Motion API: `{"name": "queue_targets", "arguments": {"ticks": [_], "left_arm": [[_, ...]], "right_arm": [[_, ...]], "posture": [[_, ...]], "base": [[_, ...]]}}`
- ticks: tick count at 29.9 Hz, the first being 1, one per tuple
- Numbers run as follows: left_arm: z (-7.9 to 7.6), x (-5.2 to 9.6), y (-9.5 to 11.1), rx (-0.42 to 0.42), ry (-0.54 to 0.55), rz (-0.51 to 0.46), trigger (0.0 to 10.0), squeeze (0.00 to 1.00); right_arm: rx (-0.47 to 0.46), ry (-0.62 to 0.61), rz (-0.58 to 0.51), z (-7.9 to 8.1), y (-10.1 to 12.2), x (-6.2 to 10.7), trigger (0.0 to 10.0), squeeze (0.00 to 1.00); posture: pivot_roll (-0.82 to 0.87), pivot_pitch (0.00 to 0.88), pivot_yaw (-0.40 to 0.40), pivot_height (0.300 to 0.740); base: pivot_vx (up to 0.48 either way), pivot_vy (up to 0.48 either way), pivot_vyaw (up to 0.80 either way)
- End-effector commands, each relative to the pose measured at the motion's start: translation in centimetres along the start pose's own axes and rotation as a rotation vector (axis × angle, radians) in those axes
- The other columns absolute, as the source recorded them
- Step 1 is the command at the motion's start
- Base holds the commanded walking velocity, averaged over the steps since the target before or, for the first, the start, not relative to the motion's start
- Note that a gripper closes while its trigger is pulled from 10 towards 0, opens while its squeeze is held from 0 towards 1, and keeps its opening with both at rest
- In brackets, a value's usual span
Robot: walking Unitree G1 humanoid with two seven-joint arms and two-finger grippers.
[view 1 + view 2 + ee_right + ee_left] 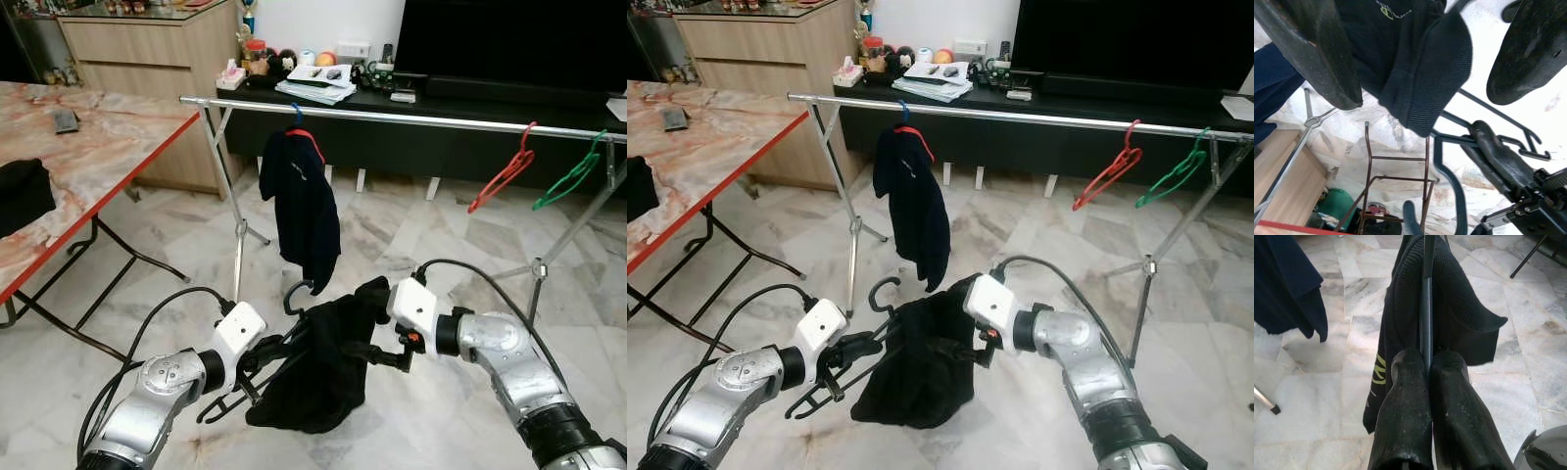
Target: Hang hanger
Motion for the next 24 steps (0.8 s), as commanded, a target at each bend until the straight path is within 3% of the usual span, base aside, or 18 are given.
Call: {"name": "queue_targets", "arguments": {"ticks": [1,6,7,8,9,14,24], "left_arm": [[-0.1,0.2,1.0,-0.014,-0.011,-0.031,10.0,0.0],[-0.2,0.3,0.7,-0.027,-0.028,-0.01,10.0,0.0],[-0.3,0.5,0.5,-0.038,-0.045,0.007,10.0,0.0],[-0.3,0.5,0.5,-0.038,-0.045,0.007,10.0,0.0],[-0.4,0.8,0.0,-0.061,-0.061,0.031,10.0,0.0],[-0.8,1.4,-1.1,-0.123,-0.113,0.09,10.0,0.0],[-1.7,1.6,-0.8,-0.151,-0.183,0.092,10.0,0.0]], "right_arm": [[0.018,-0.039,0.031,-0.6,-0.6,0.5,10.0,0.0],[0.057,-0.038,0.08,-1.1,-1.0,1.1,10.0,0.0],[0.153,-0.004,0.233,-1.1,-3.1,1.7,10.0,0.0],[0.153,-0.004,0.233,-1.1,-3.1,1.7,10.0,0.0],[0.209,0.029,0.307,-1.2,-4.2,2.3,10.0,0.0],[0.244,0.087,0.257,-1.4,-2.8,2.2,10.0,0.0],[0.278,0.201,0.199,-0.7,-1.8,1.3,10.0,0.0]], "posture": [[0.05,0.067,-0.009,0.74],[0.05,0.066,-0.006,0.74],[0.05,0.067,-0.004,0.74],[0.05,0.067,-0.004,0.74],[0.05,0.067,-0.004,0.74],[0.05,0.072,-0.006,0.74],[0.06,0.074,-0.017,0.74]], "base": [[0.0,0.0,0.0],[0.0,0.0,0.0],[0.0,0.0,0.0],[0.0,0.0,0.0],[0.0,0.0,0.0],[0.0,0.0,0.0],[0.0,0.0,0.0]]}}
Point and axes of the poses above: a point about 5 cm out from each wrist's last joint towards the gripper, its own x axis pointing back from the gripper into the wrist, its own y axis along the axis of the wrist's last joint, z = x × y, the point moved 6 cm from there along -x, pointing out of the wrist towards the gripper, and after that the axes turned 12 degrees about x, right-handed, at the moved point
